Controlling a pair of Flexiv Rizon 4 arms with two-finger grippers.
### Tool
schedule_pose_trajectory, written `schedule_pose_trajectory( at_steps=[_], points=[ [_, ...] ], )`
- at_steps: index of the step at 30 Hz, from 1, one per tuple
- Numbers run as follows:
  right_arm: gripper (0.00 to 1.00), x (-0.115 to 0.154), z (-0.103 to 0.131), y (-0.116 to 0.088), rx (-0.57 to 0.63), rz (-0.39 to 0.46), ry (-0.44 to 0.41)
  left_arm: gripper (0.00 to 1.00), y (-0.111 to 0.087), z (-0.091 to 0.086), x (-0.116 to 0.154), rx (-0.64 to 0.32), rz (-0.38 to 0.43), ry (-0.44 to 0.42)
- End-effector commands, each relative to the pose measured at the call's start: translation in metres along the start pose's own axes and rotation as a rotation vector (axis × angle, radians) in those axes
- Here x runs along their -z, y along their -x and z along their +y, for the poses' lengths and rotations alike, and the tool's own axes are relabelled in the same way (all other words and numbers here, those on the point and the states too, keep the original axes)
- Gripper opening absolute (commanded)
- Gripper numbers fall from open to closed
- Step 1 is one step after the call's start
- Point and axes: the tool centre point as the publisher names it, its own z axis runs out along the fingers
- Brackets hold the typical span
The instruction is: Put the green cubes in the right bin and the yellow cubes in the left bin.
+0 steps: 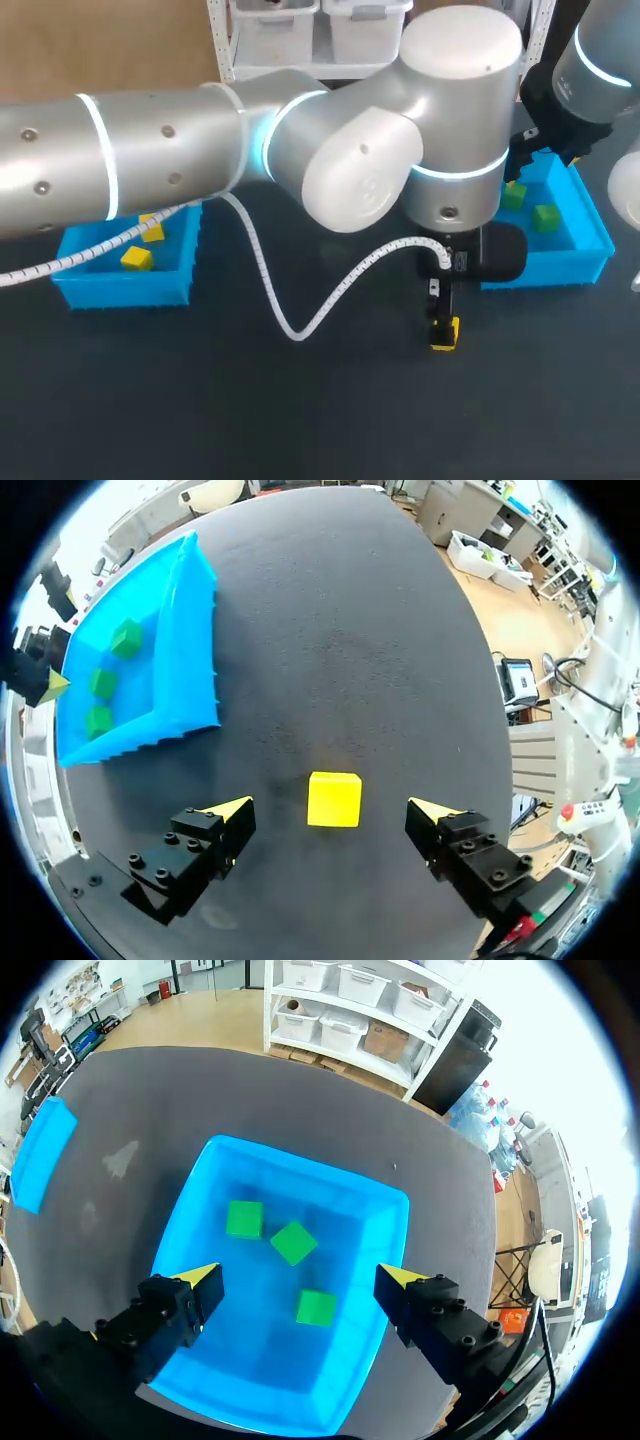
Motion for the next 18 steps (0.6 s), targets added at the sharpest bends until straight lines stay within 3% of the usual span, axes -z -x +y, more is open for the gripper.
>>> schedule_pose_trajectory(
  at_steps=[1,18],
  points=[
    [1.00,0.001,0.000,-0.002,-0.001,-0.004,-0.003,1.00,0.001,0.002,-0.005,0.013,0.008,-0.002],
    [1.00,0.001,0.000,-0.002,-0.001,-0.004,-0.003,1.00,-0.004,0.009,-0.025,0.048,0.054,0.027]
  ],
)
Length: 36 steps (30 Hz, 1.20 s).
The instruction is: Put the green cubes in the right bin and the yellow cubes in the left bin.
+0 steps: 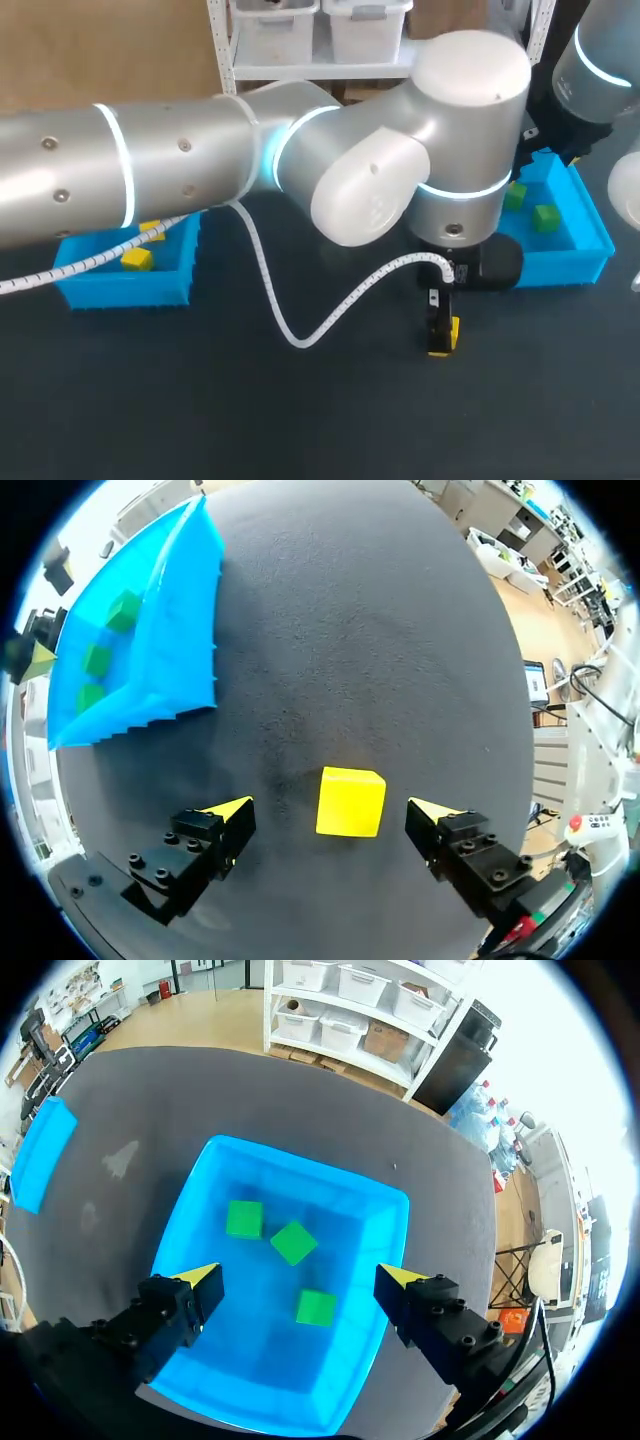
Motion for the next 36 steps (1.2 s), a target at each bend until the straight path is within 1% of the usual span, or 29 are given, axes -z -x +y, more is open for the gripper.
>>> schedule_pose_trajectory(
  at_steps=[1,7,8,9,10,11,14,16,22,25,29,36],
  points=[
    [1.00,0.001,0.000,-0.002,-0.001,-0.004,-0.003,1.00,0.004,0.002,-0.003,0.002,0.008,0.002],
    [1.00,0.001,0.000,-0.002,-0.001,-0.004,-0.003,1.00,0.007,0.002,-0.008,0.013,0.015,0.013],
    [1.00,0.001,0.000,-0.002,-0.001,-0.004,-0.003,0.98,0.008,0.002,-0.008,0.015,0.017,0.013],
    [1.00,0.001,0.000,-0.002,-0.001,-0.004,-0.003,0.57,0.008,0.001,-0.009,0.021,0.019,0.018],
    [1.00,0.001,0.000,-0.002,-0.001,-0.004,-0.003,0.24,0.008,0.002,-0.010,0.026,0.021,0.019],
    [1.00,0.001,0.000,-0.002,-0.001,-0.004,-0.003,0.00,0.008,0.001,-0.011,0.029,0.024,0.020],
    [1.00,0.001,0.000,-0.002,-0.001,-0.004,-0.003,0.00,0.007,0.001,-0.013,0.029,0.039,0.049],
    [1.00,0.001,0.000,-0.002,-0.001,-0.004,-0.003,0.00,0.006,0.001,-0.015,0.048,0.036,0.066],
    [1.00,0.001,0.000,-0.002,-0.001,-0.004,-0.003,0.00,0.002,0.002,-0.014,0.080,0.025,0.078],
    [1.00,0.001,0.000,-0.002,-0.001,-0.004,-0.003,0.00,-0.004,0.005,-0.008,0.116,0.012,0.090],
    [1.00,0.001,0.000,-0.002,-0.001,-0.004,-0.003,0.00,-0.016,0.018,0.006,0.198,-0.024,0.118],
    [1.00,0.001,0.000,-0.002,-0.001,-0.004,-0.003,0.00,-0.053,0.047,0.039,0.344,-0.081,0.194]
  ],
)
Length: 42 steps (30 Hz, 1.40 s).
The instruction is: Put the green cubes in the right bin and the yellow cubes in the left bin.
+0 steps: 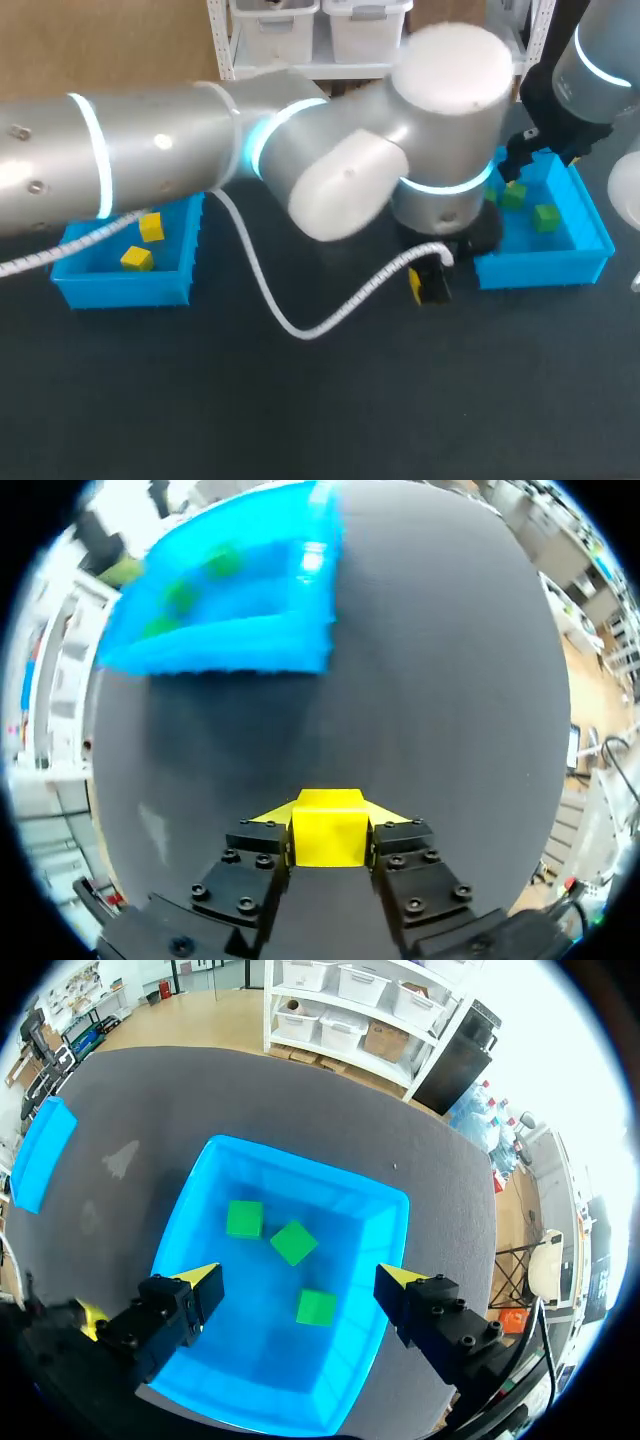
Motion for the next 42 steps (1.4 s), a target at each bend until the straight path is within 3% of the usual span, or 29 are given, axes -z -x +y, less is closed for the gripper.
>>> schedule_pose_trajectory(
  at_steps=[1,6,13,23,32,42],
  points=[
    [1.00,0.001,0.000,-0.002,-0.001,-0.004,-0.003,0.00,-0.030,0.019,0.023,0.069,-0.066,0.027],
    [1.00,0.001,0.000,-0.002,-0.001,-0.004,-0.003,0.00,-0.048,0.043,0.046,0.165,-0.111,0.062],
    [1.00,0.001,0.000,-0.002,-0.001,-0.004,-0.003,0.00,-0.081,0.060,0.069,0.286,-0.143,0.104],
    [1.00,0.001,0.000,-0.002,-0.001,-0.004,-0.003,0.00,-0.152,0.081,0.071,0.485,-0.108,0.172],
    [1.00,0.001,0.000,-0.002,-0.001,-0.004,-0.003,0.00,-0.222,0.118,0.071,0.770,-0.093,0.203],
    [1.00,0.001,0.000,-0.002,-0.001,-0.004,-0.003,0.00,-0.276,0.150,0.079,1.015,-0.108,0.296]
  ],
)
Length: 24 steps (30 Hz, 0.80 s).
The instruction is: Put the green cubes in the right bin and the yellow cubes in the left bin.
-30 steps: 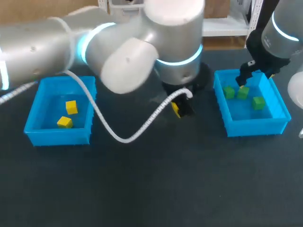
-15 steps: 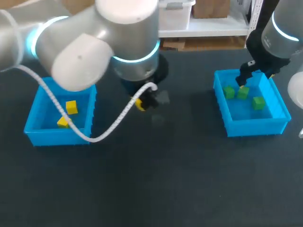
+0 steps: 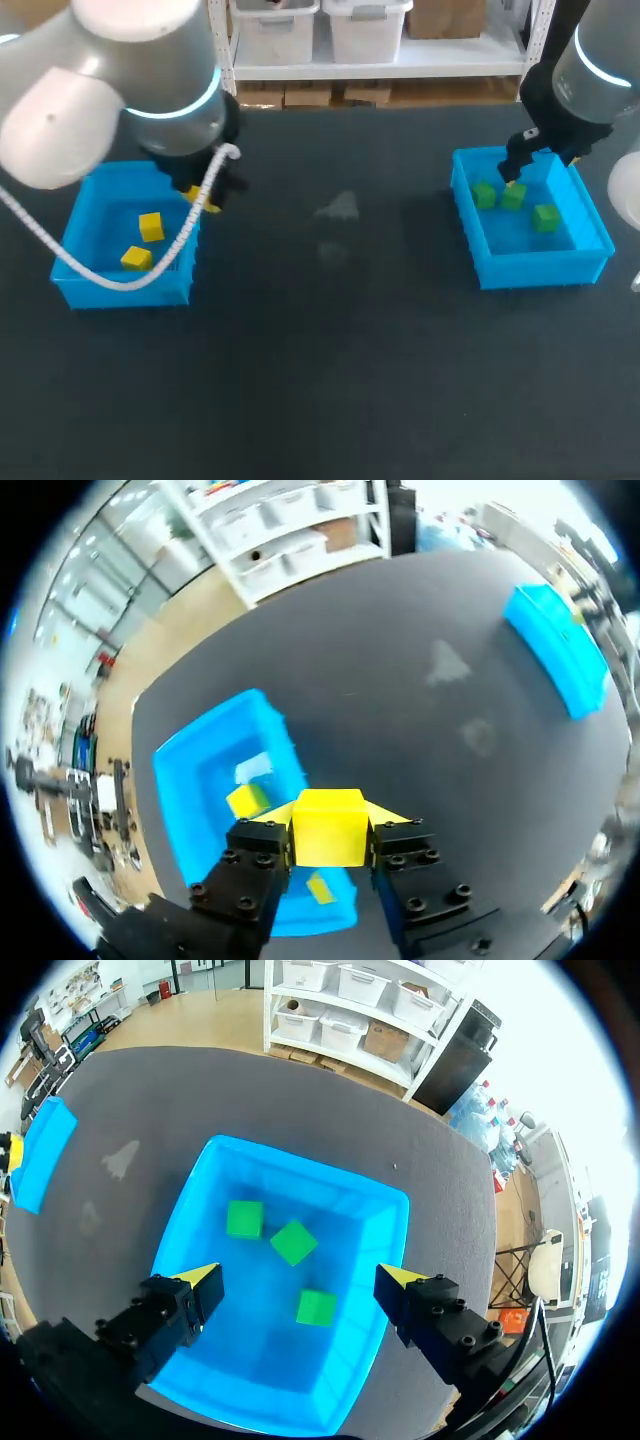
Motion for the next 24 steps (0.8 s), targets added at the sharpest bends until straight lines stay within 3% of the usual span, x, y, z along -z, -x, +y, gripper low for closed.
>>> schedule_pose_trajectory(
  at_steps=[1,6,17,18,19,20,24],
  points=[
    [1.00,0.001,0.000,-0.002,-0.001,-0.004,-0.003,0.00,-0.011,0.023,0.001,0.082,-0.078,0.017],
    [1.00,0.001,0.000,-0.002,-0.001,-0.004,-0.003,0.00,-0.021,0.043,-0.004,0.180,-0.069,0.050],
    [1.00,0.001,0.000,-0.002,-0.001,-0.004,-0.003,0.00,-0.044,0.066,-0.014,0.330,-0.045,0.044],
    [1.00,0.001,0.000,-0.002,-0.001,-0.004,-0.003,0.40,-0.045,0.068,-0.013,0.349,-0.051,0.039],
    [1.00,0.001,0.000,-0.002,-0.001,-0.004,-0.003,0.91,-0.046,0.070,-0.012,0.370,-0.057,0.032],
    [1.00,0.001,0.000,-0.002,-0.001,-0.004,-0.003,1.00,-0.046,0.071,-0.011,0.381,-0.066,0.019],
    [1.00,0.001,0.000,-0.002,-0.001,-0.004,-0.003,1.00,-0.048,0.071,-0.004,0.437,-0.130,-0.082]
  ],
)
